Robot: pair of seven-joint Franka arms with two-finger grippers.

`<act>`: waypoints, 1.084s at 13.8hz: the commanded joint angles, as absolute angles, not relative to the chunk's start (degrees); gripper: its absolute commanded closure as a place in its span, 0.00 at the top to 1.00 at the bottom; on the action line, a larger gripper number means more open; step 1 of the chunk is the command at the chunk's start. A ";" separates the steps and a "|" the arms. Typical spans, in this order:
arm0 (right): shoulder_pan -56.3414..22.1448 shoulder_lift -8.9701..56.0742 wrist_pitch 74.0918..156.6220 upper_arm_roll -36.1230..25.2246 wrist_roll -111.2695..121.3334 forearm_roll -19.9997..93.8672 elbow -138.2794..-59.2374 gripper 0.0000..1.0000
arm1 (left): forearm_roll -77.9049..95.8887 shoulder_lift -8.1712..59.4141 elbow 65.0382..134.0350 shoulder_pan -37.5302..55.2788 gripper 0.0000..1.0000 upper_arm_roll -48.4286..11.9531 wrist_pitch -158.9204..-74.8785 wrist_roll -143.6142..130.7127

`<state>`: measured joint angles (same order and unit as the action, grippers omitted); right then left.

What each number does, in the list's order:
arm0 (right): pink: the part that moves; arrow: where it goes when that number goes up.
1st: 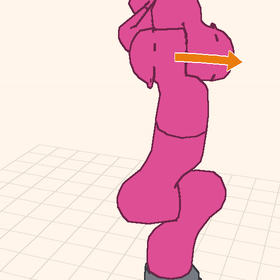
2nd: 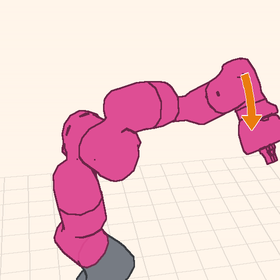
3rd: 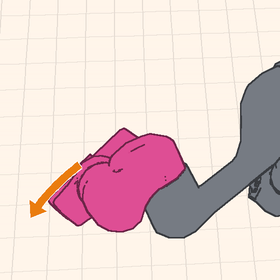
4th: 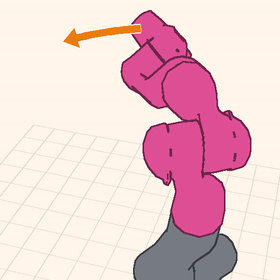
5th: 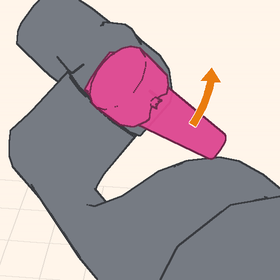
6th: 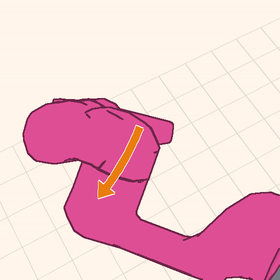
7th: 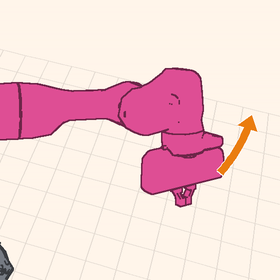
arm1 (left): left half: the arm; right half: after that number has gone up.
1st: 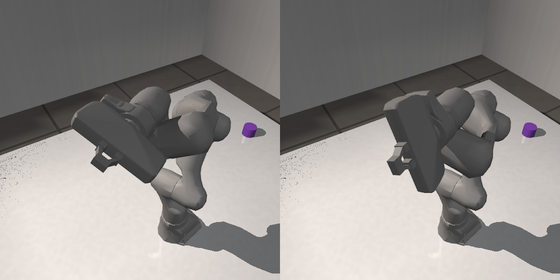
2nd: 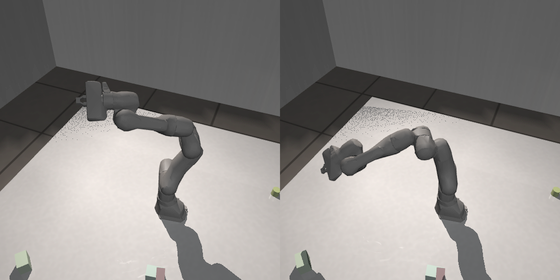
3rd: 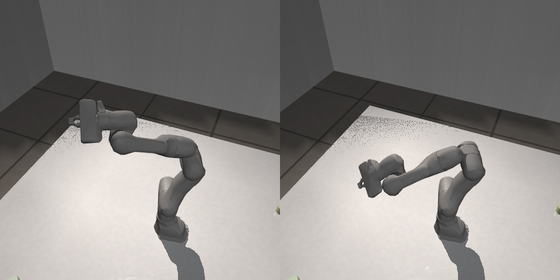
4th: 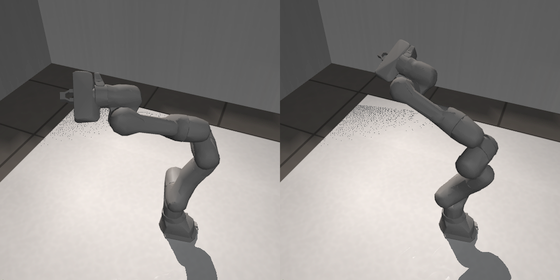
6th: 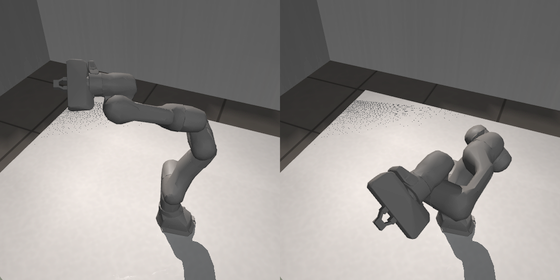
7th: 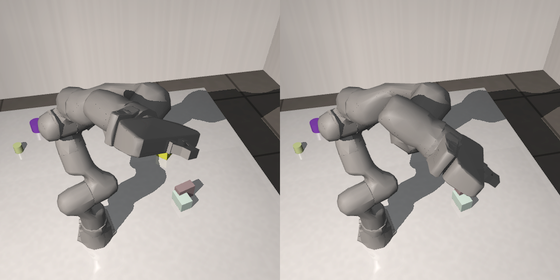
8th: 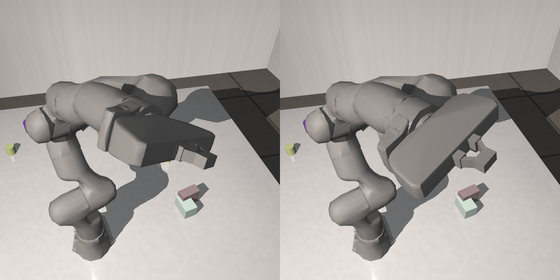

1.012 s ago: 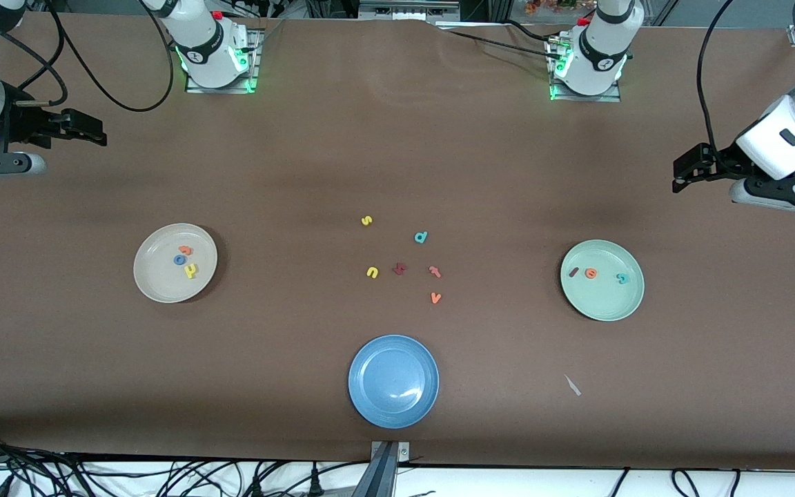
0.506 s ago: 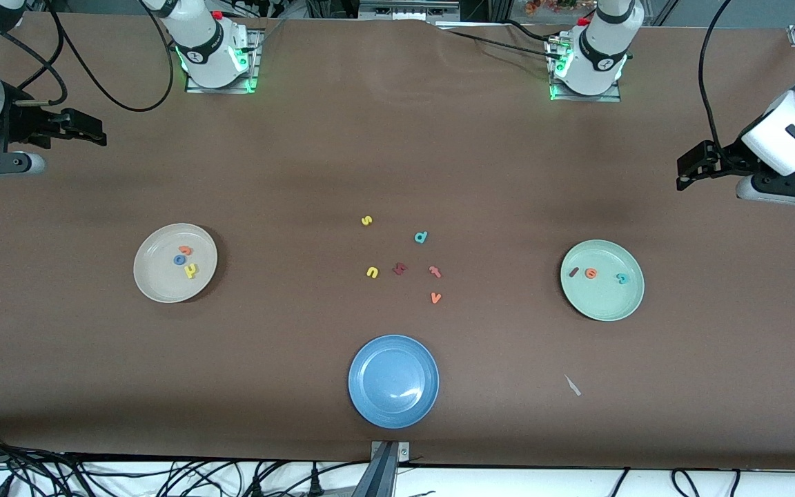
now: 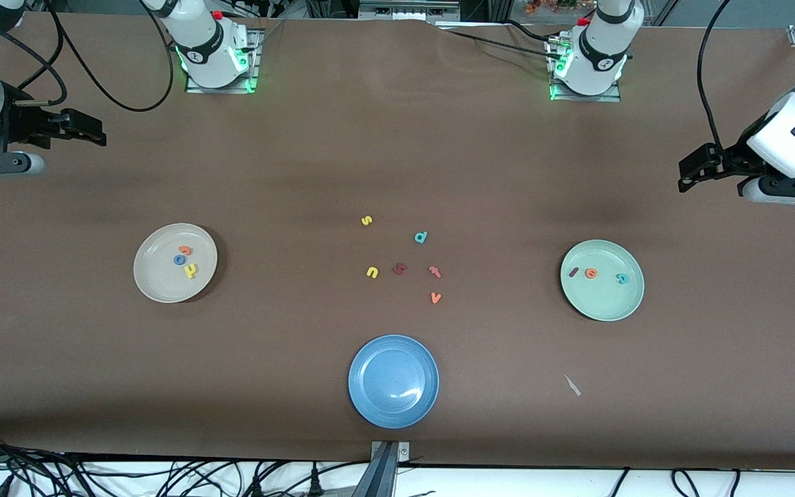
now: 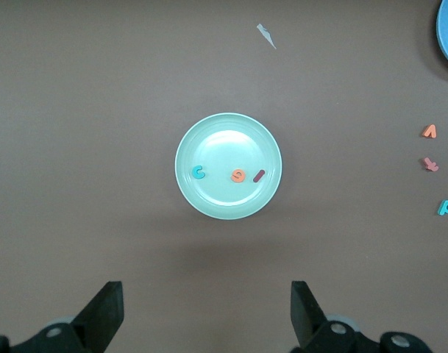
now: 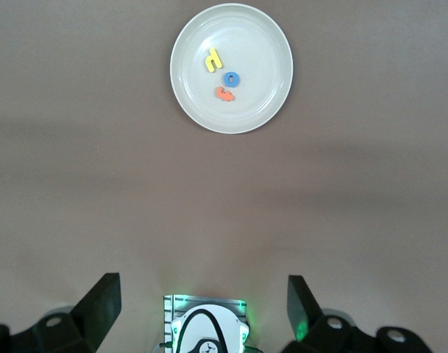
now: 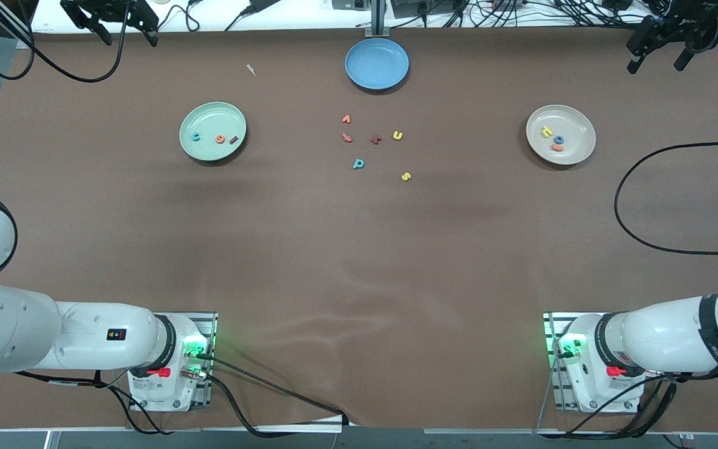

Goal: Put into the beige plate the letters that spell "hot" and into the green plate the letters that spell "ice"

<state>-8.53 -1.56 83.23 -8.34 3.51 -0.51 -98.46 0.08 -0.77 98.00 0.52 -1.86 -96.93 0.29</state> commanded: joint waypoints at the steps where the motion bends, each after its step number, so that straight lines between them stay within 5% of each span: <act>1: -8.26 -1.14 83.67 -8.44 4.40 -0.97 -97.29 1.00 | -0.62 -1.85 98.44 0.18 1.00 -2.11 -95.72 0.00; 15: -7.56 -0.62 90.00 -9.14 3.96 -0.62 -97.38 1.00 | -0.53 -1.41 97.38 0.35 1.00 -2.11 -94.04 0.26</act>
